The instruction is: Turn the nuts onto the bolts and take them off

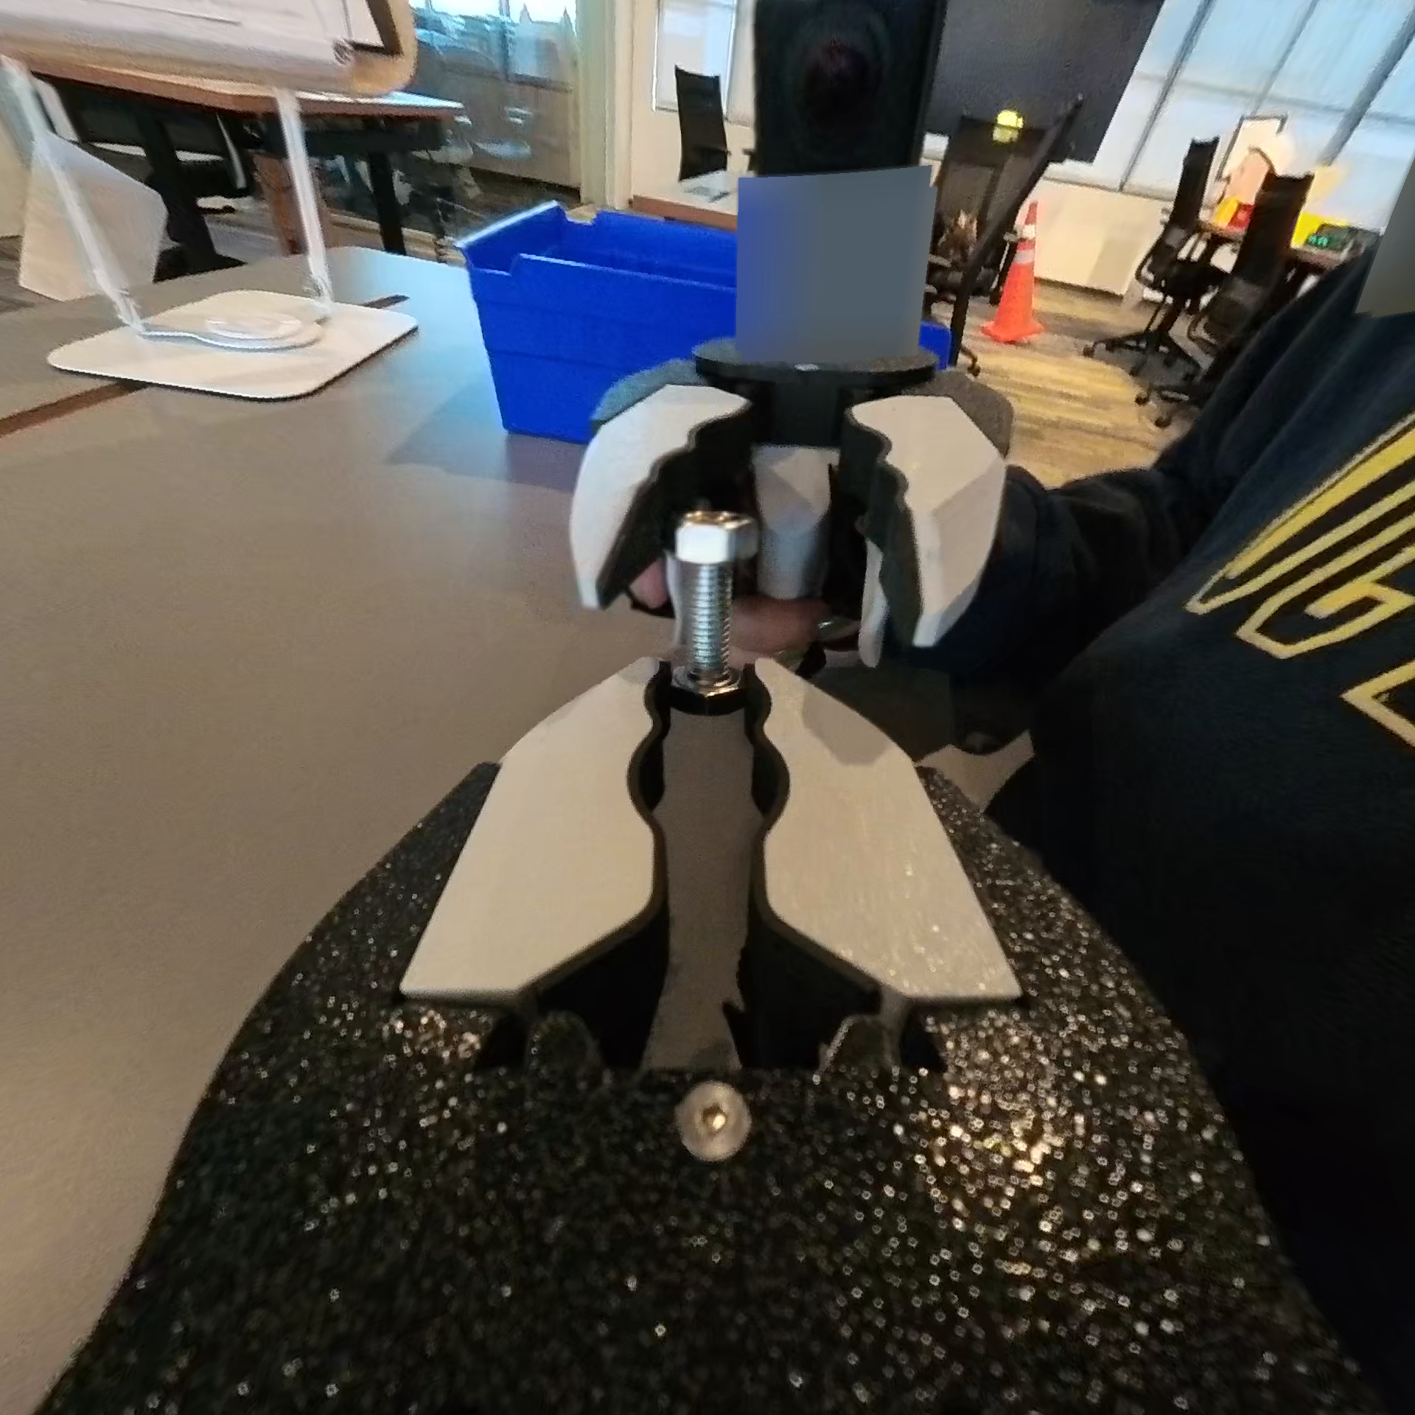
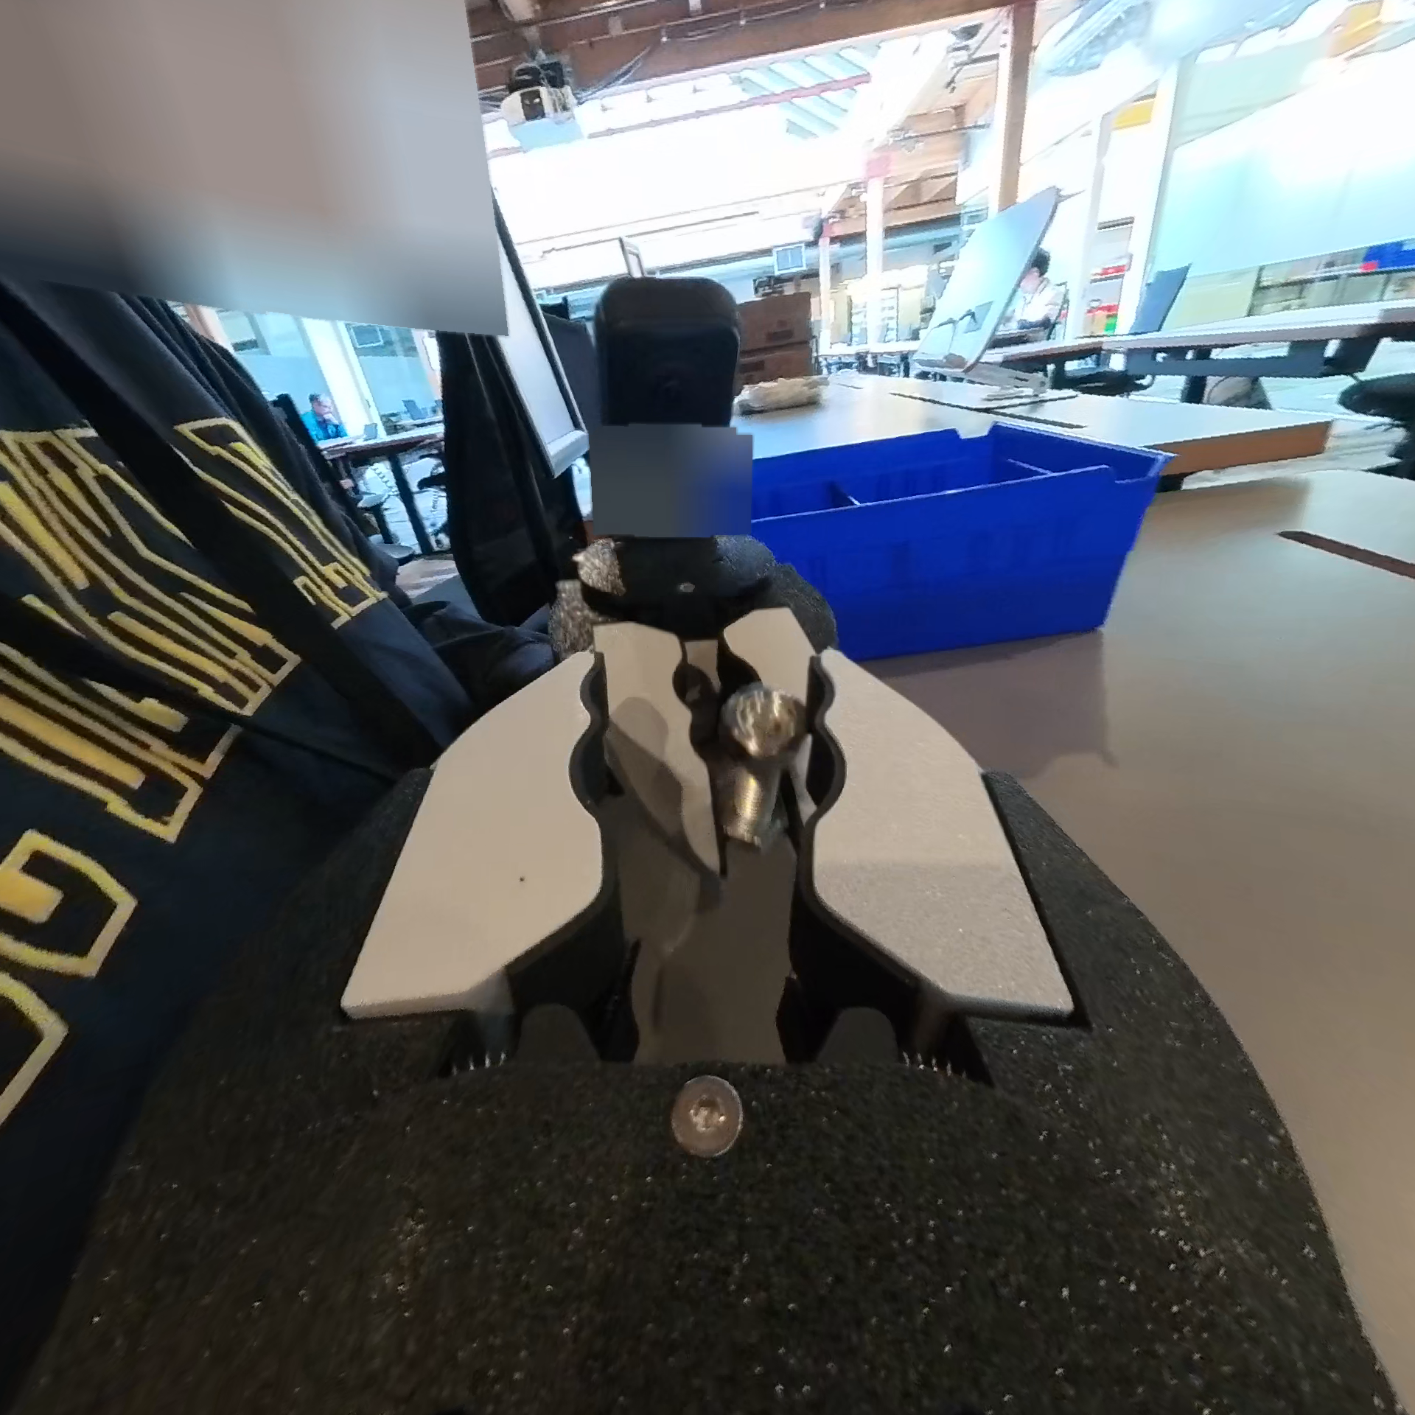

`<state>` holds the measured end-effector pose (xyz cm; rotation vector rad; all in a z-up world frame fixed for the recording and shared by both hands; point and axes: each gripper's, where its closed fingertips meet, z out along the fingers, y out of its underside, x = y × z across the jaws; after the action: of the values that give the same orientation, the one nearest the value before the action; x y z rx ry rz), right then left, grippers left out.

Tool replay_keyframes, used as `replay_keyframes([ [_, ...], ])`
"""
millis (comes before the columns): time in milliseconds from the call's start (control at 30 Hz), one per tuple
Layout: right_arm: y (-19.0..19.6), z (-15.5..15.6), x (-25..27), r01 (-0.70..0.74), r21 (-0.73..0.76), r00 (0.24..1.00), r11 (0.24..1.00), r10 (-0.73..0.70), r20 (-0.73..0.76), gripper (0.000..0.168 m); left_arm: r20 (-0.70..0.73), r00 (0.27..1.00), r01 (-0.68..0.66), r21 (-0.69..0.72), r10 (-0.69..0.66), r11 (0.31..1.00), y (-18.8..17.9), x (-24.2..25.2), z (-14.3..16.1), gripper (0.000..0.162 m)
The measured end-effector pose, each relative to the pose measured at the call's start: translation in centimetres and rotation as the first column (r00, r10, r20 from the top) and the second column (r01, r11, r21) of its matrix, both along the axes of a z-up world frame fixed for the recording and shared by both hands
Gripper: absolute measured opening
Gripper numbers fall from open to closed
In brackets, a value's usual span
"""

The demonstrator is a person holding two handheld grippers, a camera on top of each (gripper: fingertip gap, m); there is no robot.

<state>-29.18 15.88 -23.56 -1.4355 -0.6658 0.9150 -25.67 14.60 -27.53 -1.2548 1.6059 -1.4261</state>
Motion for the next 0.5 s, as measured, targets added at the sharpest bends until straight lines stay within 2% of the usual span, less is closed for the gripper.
replay_keyframes([
  [233,-0.4,-0.2,1.4,0.034,0.003,0.999,0.999,-0.034,0.010,0.047,0.031,0.997,-0.068,-0.020,0.068,0.997,1.6,-0.4,0.6,0.018],
  [300,-0.6,-0.2,1.7,0.025,0.003,1.000,1.000,-0.025,0.010,0.040,0.032,0.996,-0.086,-0.031,0.087,0.996,2.1,-0.6,0.7,0.018],
  [400,0.1,0.1,2.2,0.072,0.005,0.997,0.997,-0.072,-0.017,0.046,0.040,0.997,-0.063,-0.056,0.066,0.996,1.9,-0.7,0.9,0.018],
  [500,0.6,0.3,1.4,0.062,0.018,0.998,0.998,-0.062,-0.012,0.052,0.027,0.999,-0.016,-0.049,0.018,0.999,0.9,-0.5,0.6,0.018],
])
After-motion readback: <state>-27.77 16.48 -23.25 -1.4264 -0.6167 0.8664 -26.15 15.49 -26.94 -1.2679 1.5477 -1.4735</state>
